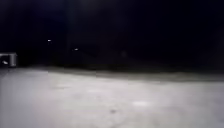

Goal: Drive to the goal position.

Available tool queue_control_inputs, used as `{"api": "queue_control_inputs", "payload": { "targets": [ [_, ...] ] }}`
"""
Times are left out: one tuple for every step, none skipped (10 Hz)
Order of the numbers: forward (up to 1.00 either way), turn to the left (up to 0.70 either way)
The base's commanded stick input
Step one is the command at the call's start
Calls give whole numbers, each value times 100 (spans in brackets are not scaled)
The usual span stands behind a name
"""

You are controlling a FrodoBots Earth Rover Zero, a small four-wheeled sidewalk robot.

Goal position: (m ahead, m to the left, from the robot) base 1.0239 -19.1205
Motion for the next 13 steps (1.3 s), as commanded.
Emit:
{"api": "queue_control_inputs", "payload": {
  "targets": [
    [2, -70],
    [2, -70],
    [0, -70],
    [0, -70],
    [0, -70],
    [0, -70],
    [0, -70],
    [0, -70],
    [2, -70],
    [4, -70],
    [4, -70],
    [1, -70],
    [0, -70]
  ]
}}
